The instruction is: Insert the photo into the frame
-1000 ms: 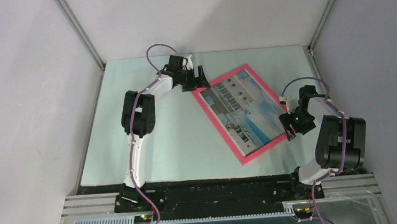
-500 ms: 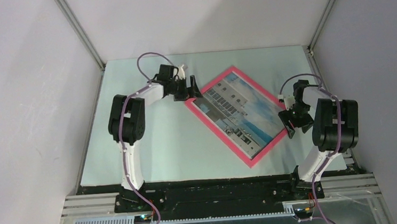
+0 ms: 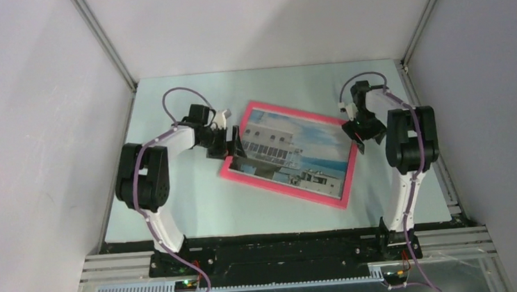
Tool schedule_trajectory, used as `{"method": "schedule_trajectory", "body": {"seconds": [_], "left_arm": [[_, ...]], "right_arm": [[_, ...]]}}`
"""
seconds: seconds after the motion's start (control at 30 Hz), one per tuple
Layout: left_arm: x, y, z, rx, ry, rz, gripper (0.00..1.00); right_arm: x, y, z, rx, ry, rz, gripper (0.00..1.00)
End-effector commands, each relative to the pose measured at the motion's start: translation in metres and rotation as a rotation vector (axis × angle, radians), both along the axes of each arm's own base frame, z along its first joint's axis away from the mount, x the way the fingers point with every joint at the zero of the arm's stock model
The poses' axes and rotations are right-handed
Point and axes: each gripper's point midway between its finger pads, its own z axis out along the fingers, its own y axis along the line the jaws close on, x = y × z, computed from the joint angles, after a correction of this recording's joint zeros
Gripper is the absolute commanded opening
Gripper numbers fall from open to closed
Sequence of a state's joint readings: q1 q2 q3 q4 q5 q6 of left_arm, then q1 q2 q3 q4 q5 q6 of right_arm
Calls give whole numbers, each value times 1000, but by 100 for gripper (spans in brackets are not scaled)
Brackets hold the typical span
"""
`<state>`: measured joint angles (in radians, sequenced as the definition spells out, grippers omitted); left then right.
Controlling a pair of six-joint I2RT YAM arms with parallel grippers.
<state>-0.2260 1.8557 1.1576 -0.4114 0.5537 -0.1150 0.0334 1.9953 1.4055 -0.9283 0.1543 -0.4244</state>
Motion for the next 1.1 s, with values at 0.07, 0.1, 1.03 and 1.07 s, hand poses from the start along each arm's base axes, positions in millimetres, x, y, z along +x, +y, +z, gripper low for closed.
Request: {"method": "schedule_trajectory", "body": {"seconds": [0.07,0.1,1.03,1.07], "left_arm": [[-83,-4,1,-77,224,-132,100],[-83,1,3,-78,217,-128,100],[27,37,13,23,96,52,100],[29,36,9,20,108,56,100]], "right_arm": [[104,77,-2,171,-230,4,72],[116,85,7,178,-260,17,72],[136,111,14,327,-298,0,74],[132,110,12,332,-287,-12,74]]}}
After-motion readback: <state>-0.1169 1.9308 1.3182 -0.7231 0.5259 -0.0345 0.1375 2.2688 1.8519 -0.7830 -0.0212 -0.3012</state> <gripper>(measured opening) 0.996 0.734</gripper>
